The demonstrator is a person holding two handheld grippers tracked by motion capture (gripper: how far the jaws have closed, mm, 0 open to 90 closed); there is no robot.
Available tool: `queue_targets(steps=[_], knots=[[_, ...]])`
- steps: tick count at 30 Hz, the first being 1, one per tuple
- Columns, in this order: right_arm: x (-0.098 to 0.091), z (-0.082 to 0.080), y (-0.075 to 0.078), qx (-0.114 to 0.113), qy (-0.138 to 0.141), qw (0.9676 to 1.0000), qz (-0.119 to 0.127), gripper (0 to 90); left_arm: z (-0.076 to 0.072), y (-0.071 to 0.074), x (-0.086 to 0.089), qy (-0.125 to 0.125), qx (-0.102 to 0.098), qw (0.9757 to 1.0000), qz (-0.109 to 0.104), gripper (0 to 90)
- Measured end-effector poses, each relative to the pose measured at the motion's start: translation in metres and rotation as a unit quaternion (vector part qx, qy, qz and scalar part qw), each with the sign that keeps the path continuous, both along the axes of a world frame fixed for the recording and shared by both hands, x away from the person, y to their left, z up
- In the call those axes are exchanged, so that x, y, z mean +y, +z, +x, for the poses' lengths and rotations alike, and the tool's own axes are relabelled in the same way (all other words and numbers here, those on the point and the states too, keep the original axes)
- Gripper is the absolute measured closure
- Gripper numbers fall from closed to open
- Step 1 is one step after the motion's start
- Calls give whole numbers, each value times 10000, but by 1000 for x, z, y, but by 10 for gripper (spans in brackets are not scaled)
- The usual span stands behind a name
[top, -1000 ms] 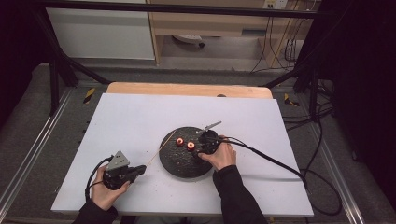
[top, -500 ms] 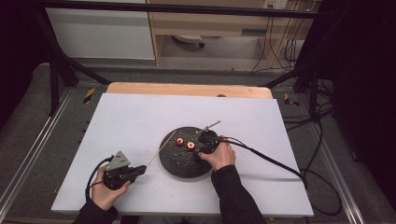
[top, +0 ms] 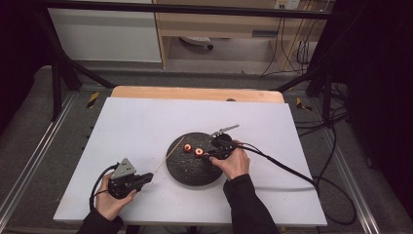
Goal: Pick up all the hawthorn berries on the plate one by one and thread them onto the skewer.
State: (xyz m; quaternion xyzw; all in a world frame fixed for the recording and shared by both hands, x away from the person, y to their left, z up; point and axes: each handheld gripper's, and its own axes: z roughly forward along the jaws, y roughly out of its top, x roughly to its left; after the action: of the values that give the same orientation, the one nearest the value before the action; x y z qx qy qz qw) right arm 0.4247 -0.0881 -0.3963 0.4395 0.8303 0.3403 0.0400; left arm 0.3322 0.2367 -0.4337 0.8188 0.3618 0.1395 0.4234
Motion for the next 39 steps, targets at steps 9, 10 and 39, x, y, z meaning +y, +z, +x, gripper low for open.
queue_targets(steps=[9, 10, 39], knots=[[-13, -9, 10, -257, -42, 9984, 502, 624, -1, 0, -1, -13, -13, 10000, -10, 882], [-15, -10, 11, -289, -39, 9981, 550, 624, -1, 0, -1, -13, -13, 10000, -10, 882], [-34, -26, -10, -1221, -1008, 9438, 2900, 626, -4, -2, -11, -71, -72, 9999, -103, 882]])
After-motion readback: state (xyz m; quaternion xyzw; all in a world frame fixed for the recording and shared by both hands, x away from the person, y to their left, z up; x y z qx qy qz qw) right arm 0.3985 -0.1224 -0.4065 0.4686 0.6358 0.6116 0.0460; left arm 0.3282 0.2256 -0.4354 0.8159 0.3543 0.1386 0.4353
